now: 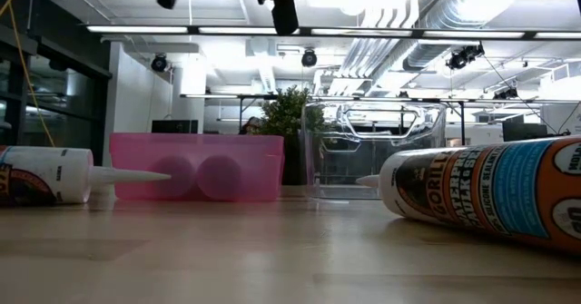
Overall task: Pick & place silicon tubes, Sealant and Lysol wipes
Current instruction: Put the blue sealant into the pink bin
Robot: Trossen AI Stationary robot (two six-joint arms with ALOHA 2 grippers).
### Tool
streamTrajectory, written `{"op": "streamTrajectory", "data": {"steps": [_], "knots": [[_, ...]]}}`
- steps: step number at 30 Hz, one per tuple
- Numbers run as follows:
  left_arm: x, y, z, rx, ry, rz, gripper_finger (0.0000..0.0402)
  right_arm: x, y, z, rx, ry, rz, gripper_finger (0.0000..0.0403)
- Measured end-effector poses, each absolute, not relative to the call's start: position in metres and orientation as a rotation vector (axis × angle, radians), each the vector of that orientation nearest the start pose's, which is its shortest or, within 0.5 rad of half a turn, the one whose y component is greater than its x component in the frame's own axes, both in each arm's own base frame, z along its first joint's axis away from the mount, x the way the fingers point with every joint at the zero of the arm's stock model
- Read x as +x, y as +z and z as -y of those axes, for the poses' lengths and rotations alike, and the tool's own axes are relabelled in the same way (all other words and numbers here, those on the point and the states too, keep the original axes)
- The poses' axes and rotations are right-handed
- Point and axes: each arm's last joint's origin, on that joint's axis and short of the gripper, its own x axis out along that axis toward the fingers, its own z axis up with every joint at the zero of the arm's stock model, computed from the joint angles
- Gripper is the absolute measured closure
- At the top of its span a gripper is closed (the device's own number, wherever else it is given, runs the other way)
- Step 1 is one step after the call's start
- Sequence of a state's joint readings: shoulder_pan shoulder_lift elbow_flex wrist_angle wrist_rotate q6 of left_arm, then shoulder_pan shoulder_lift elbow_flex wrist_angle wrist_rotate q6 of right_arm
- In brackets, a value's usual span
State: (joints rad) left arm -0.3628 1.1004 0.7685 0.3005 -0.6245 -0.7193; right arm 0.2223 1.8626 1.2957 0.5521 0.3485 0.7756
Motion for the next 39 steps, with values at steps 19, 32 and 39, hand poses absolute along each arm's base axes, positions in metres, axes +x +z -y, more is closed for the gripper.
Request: {"op": "streamTrajectory", "data": {"steps": [19,32,39], "knots": [[0.243,0.309,0.066,-0.732,0.259,0.083,0.0218,0.423,0.273,-0.081,0.724,-0.082,0.004,0.0205],[0.247,0.308,0.055,-0.696,0.235,0.059,0.0218,0.423,0.270,-0.081,0.722,-0.059,-0.033,0.0205],[0.247,0.306,0.053,-0.687,0.245,0.043,0.0218,0.423,0.268,-0.079,0.719,-0.045,-0.070,0.0196]]}}
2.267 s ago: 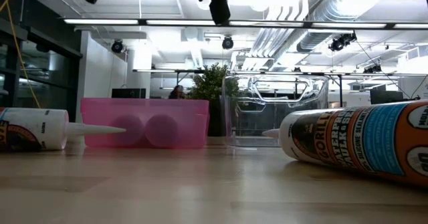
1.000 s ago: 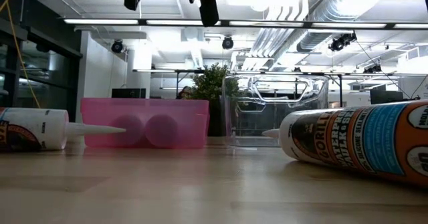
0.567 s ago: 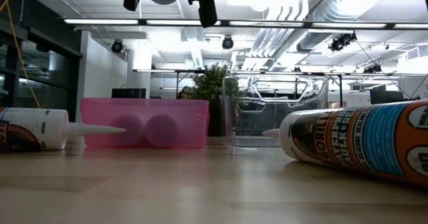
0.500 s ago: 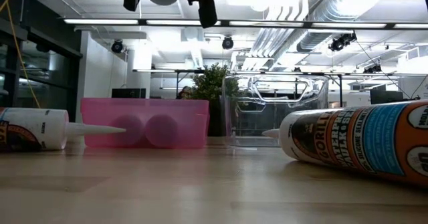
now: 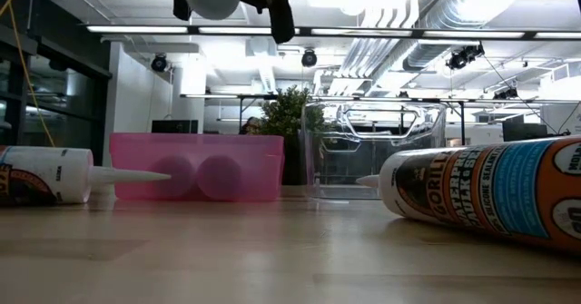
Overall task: Pick & place silicon tubes, Sealant and Lysol wipes
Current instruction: Put the blue sealant into the pink bin
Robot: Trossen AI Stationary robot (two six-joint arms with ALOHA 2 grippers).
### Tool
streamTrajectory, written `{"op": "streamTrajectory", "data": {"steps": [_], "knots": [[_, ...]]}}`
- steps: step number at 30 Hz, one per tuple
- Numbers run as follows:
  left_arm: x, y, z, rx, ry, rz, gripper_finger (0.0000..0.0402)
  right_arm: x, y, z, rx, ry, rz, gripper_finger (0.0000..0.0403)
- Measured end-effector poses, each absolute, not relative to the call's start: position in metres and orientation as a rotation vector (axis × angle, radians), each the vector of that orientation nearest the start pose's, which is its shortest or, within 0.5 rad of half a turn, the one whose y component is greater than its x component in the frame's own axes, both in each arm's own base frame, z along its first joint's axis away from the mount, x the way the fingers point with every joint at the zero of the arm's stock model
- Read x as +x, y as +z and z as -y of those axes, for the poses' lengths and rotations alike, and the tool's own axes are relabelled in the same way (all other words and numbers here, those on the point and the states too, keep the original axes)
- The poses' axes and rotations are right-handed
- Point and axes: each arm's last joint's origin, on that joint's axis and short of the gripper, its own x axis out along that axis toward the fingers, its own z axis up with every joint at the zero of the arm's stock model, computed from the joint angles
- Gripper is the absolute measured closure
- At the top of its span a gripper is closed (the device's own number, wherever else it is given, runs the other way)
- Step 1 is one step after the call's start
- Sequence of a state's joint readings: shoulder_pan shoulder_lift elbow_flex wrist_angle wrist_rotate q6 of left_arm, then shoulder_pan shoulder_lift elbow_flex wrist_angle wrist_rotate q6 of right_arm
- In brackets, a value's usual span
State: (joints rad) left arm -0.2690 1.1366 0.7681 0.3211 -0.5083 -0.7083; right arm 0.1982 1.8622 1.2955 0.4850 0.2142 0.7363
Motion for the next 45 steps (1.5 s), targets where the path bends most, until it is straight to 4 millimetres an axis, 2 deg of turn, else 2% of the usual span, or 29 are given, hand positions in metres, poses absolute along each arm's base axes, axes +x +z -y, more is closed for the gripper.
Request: {"op": "streamTrajectory", "data": {"steps": [5,8,14,17,21,28,35,40,45], "knots": [[0.237,0.307,0.048,-0.636,0.341,0.029,0.0218,0.423,0.256,-0.074,0.796,-0.074,-0.201,0.0094],[0.229,0.309,0.043,-0.618,0.397,0.007,0.0218,0.422,0.252,-0.074,0.798,-0.071,-0.250,0.0073],[0.212,0.310,0.024,-0.601,0.482,-0.046,0.0218,0.421,0.251,-0.073,0.787,-0.076,-0.263,0.0072],[0.209,0.303,0.013,-0.596,0.546,-0.114,0.0218,0.417,0.255,-0.075,0.784,-0.056,-0.291,0.0071],[0.207,0.291,-0.002,-0.679,0.583,-0.221,0.0218,0.411,0.265,-0.073,0.766,-0.058,-0.294,0.0069],[0.215,0.278,-0.027,-0.819,0.637,-0.283,0.0218,0.393,0.300,-0.071,0.722,-0.041,-0.217,0.0069],[0.225,0.258,-0.046,-0.834,0.695,-0.391,0.0218,0.369,0.333,-0.072,0.633,-0.087,-0.147,0.0069],[0.235,0.247,-0.050,-0.763,0.726,-0.454,0.0218,0.356,0.346,-0.072,0.586,-0.110,-0.136,0.0069],[0.245,0.235,-0.052,-0.732,0.763,-0.515,0.0218,0.352,0.349,-0.072,0.575,-0.113,-0.137,0.0069]]}}
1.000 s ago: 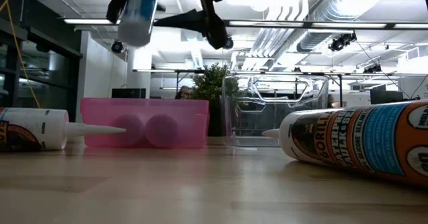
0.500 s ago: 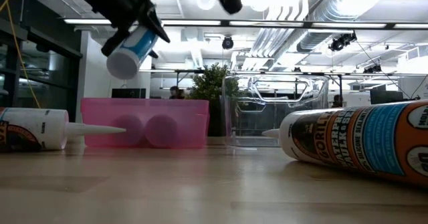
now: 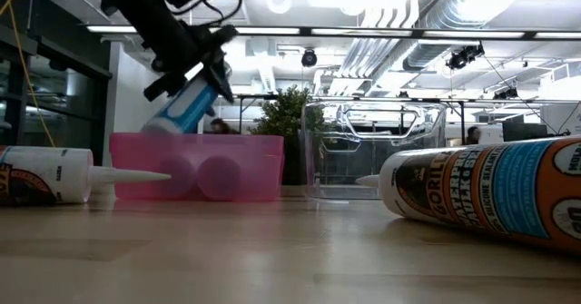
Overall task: Pick & place silicon tubes, Sealant and Lysol wipes
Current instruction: Put the blue sealant into the pink bin, then put the right orange sealant into the transparent bin
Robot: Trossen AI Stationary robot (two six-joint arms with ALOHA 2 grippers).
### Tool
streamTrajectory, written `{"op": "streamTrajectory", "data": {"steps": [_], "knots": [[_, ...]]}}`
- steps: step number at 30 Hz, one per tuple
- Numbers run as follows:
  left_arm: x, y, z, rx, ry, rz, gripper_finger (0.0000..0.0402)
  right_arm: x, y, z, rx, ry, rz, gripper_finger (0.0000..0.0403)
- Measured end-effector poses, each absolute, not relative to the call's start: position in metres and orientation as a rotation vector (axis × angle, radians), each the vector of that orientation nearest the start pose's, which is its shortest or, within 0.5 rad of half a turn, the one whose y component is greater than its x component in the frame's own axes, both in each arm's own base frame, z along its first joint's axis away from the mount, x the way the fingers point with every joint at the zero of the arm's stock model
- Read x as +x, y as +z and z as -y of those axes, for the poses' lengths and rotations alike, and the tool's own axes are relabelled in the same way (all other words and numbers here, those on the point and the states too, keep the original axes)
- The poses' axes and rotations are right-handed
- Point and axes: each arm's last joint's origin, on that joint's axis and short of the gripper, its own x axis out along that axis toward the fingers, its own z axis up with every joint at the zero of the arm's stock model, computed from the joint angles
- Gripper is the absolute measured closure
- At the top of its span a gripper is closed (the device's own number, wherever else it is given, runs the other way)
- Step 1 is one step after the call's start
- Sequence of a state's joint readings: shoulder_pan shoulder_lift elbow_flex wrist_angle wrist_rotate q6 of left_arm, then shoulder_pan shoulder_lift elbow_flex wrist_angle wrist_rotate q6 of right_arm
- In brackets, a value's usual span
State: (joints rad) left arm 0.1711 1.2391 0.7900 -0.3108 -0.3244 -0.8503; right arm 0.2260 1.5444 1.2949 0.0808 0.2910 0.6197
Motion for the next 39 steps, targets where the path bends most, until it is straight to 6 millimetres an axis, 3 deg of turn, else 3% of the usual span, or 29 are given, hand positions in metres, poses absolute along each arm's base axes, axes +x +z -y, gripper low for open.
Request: {"op": "streamTrajectory", "data": {"steps": [11,25,32,39], "knots": [[0.260,0.205,-0.055,-0.784,0.875,-0.586,0.0218,0.352,0.346,-0.072,0.566,-0.115,-0.173,0.0069],[0.263,0.196,-0.055,-0.933,0.944,-0.561,0.0215,0.351,0.344,-0.072,0.562,-0.117,-0.190,0.0069],[0.261,0.195,-0.055,-0.964,0.968,-0.558,0.0067,0.351,0.344,-0.072,0.561,-0.118,-0.193,0.0069],[0.259,0.193,-0.055,-0.955,0.985,-0.589,0.0046,0.351,0.344,-0.073,0.561,-0.117,-0.193,0.0069]]}}
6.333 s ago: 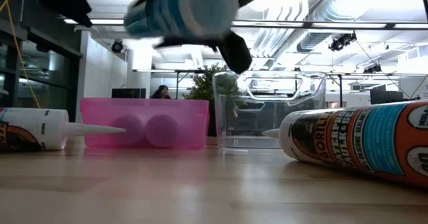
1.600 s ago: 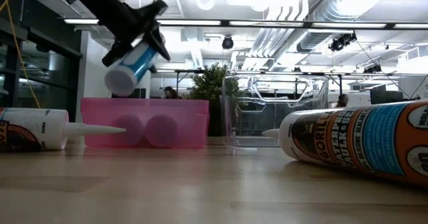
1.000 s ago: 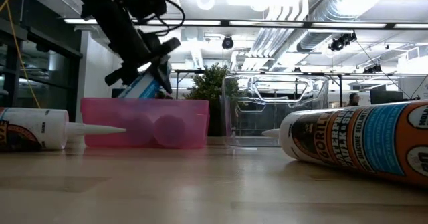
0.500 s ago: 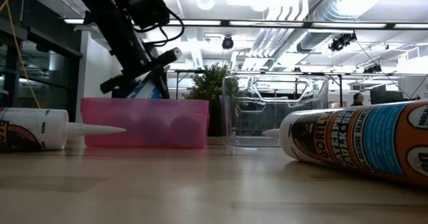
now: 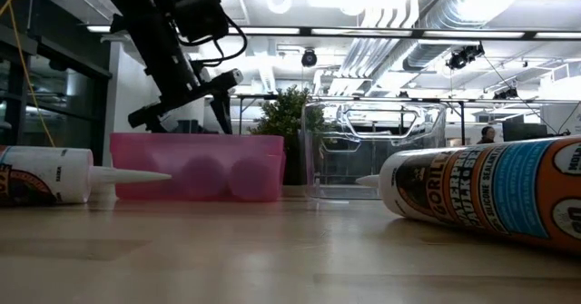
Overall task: Pick & place silicon tubes, Sealant and Lysol wipes
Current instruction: Put the right orange sealant into the transparent bin
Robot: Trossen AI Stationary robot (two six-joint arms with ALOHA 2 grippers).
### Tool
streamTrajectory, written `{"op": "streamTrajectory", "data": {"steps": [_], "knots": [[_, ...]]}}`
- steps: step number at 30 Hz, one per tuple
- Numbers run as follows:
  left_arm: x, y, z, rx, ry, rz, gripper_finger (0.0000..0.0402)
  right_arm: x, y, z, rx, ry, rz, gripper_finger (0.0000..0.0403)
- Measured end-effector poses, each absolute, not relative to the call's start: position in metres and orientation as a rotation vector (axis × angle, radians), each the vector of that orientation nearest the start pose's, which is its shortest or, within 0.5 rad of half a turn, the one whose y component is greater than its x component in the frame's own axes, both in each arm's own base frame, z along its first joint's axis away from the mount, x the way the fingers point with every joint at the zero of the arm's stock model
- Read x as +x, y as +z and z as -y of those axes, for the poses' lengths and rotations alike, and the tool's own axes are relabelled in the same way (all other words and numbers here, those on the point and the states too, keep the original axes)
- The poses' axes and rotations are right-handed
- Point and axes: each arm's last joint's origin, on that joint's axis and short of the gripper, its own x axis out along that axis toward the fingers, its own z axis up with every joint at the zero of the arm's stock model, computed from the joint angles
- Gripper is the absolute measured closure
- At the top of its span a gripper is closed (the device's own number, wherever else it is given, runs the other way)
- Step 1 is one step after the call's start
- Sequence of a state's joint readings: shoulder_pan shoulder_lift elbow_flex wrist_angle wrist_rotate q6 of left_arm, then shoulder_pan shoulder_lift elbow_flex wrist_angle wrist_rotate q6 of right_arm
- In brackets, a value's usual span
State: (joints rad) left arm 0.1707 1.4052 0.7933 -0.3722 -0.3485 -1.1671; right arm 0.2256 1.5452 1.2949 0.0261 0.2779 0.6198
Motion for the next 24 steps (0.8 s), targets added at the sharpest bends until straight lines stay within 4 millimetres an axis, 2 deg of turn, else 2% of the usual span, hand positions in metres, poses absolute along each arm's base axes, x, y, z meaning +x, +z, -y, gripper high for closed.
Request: {"op": "streamTrajectory", "data": {"steps": [9,14,19,24], "knots": [[0.262,0.195,-0.054,-0.978,0.939,-0.575,0.0067,0.351,0.343,-0.073,0.566,-0.105,-0.198,0.0069],[0.267,0.210,-0.054,-0.955,0.809,-0.522,0.0093,0.351,0.341,-0.074,0.564,-0.079,-0.233,0.0069],[0.271,0.234,-0.054,-0.838,0.715,-0.491,0.0138,0.351,0.340,-0.075,0.559,-0.050,-0.254,0.0069],[0.267,0.246,-0.052,-0.848,0.679,-0.488,0.0217,0.351,0.342,-0.077,0.554,0.021,-0.264,0.0069]]}}
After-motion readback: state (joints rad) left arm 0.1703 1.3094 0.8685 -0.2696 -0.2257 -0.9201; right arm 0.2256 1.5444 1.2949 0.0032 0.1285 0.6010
